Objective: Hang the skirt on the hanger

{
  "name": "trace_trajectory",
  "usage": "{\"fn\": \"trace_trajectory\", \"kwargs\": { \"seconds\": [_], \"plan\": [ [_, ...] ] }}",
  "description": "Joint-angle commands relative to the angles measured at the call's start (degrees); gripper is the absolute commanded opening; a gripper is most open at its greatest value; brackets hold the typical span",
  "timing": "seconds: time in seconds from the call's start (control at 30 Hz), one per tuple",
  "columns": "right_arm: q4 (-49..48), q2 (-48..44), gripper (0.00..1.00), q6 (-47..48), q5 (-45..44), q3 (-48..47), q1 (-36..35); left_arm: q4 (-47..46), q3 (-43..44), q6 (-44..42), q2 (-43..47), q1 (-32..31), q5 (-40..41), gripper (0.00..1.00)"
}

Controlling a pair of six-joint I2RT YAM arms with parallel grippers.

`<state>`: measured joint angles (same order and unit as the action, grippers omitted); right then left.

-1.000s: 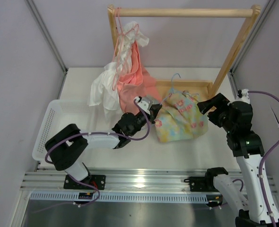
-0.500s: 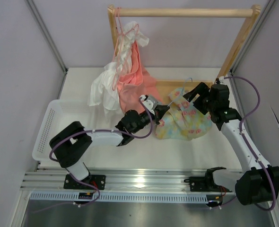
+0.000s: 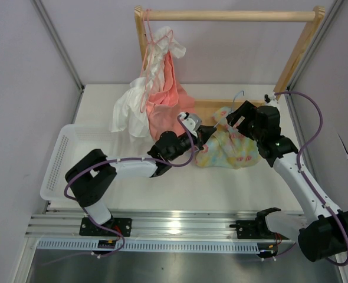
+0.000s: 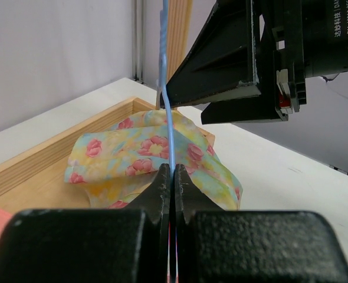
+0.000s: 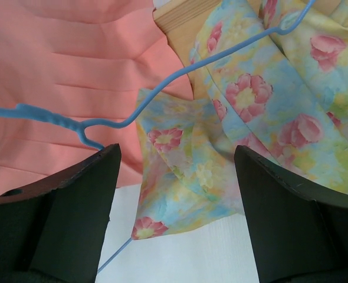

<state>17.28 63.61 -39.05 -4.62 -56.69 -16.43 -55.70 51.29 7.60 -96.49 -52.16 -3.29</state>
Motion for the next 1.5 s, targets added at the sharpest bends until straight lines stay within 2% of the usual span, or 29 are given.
{"fn": "trace_trajectory", "kwargs": {
  "seconds": [0.0, 0.3, 0.5, 0.67, 0.73, 0.9, 1.17, 1.4, 1.43, 1.47],
  "plan": [
    [-6.55, 0.1, 0.84, -0.32, 0.31, -2.46, -0.98, 0.5, 2.85, 1.37, -0.89, -1.45, -4.19, 0.0],
    [-7.87, -5.42, 0.83, -5.25, -3.19, 1.31, -4.49, 1.21, 4.08, 1.81, -3.0, -1.98, -3.57, 0.0],
    [-6.99, -4.9, 0.81, -6.74, -2.93, -0.36, -5.28, 2.0, 4.52, 0.84, -3.09, -2.42, -3.48, 0.0],
    [-4.09, -0.69, 0.8, -8.4, -4.08, -2.12, -5.28, 0.33, 3.82, 0.84, -2.48, -3.12, -2.51, 0.0],
    [-5.06, -0.25, 0.77, -9.55, -4.95, -0.8, -5.28, 0.59, 3.82, 0.41, -2.39, -3.38, -2.43, 0.0],
    [-0.58, 1.42, 0.7, -10.44, -7.33, -2.9, -5.37, 0.68, 3.47, -1.09, -2.39, -4.17, -0.14, 0.0],
    [3.72, -0.34, 0.7, -10.35, -9.7, -1.06, -5.37, -1.6, 1.71, -2.85, -2.04, -4.61, 6.09, 0.0],
    [1.71, 2.55, 0.69, -10.44, -11.37, -2.19, -5.37, -3.1, 1.97, -1.27, -2.56, -5.14, 3.73, 0.0],
    [1.62, 3.26, 0.67, -9.83, -11.81, -2.55, -5.28, -3.44, 1.89, -1.09, -2.57, -5.32, 3.64, 0.0],
    [1.62, 4.05, 0.61, -9.47, -12.33, -2.99, -5.28, -3.71, 1.19, -0.92, -2.57, -5.49, 3.73, 0.0]
  ]
}}
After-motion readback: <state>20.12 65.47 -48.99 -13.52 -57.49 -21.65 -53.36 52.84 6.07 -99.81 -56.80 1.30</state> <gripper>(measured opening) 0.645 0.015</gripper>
